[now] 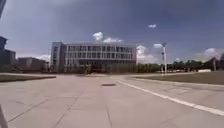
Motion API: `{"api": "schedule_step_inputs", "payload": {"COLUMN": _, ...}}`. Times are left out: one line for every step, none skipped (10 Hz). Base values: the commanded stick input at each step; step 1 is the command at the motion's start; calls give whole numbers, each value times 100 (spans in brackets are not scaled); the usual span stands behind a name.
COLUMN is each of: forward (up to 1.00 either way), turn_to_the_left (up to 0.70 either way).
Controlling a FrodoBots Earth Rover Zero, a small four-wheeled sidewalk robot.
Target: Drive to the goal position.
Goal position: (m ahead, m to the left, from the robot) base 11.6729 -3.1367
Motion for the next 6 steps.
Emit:
{"api": "schedule_step_inputs", "payload": {"forward": 70, "turn_to_the_left": 10}}
{"api": "schedule_step_inputs", "payload": {"forward": 70, "turn_to_the_left": 10}}
{"api": "schedule_step_inputs", "payload": {"forward": 70, "turn_to_the_left": 10}}
{"api": "schedule_step_inputs", "payload": {"forward": 70, "turn_to_the_left": 10}}
{"api": "schedule_step_inputs", "payload": {"forward": 70, "turn_to_the_left": 10}}
{"api": "schedule_step_inputs", "payload": {"forward": 70, "turn_to_the_left": 10}}
